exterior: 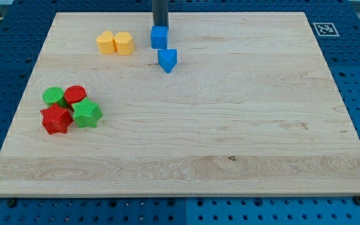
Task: Place the blue cube towards the top of the blue triangle
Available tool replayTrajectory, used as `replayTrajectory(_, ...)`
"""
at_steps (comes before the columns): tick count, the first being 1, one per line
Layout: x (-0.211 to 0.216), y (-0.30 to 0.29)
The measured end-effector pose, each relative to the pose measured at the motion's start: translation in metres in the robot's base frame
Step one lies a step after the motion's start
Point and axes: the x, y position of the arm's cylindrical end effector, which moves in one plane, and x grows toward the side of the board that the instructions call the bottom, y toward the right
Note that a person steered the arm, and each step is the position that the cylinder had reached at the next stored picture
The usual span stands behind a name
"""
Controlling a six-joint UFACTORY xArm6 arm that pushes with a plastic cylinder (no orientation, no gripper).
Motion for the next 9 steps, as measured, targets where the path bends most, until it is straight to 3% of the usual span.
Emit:
replayTrajectory(3, 0.009, -0.029)
replayTrajectory(5, 0.041, 0.008)
replayTrajectory(7, 0.044, 0.013)
replayTrajectory(9, -0.006, -0.055)
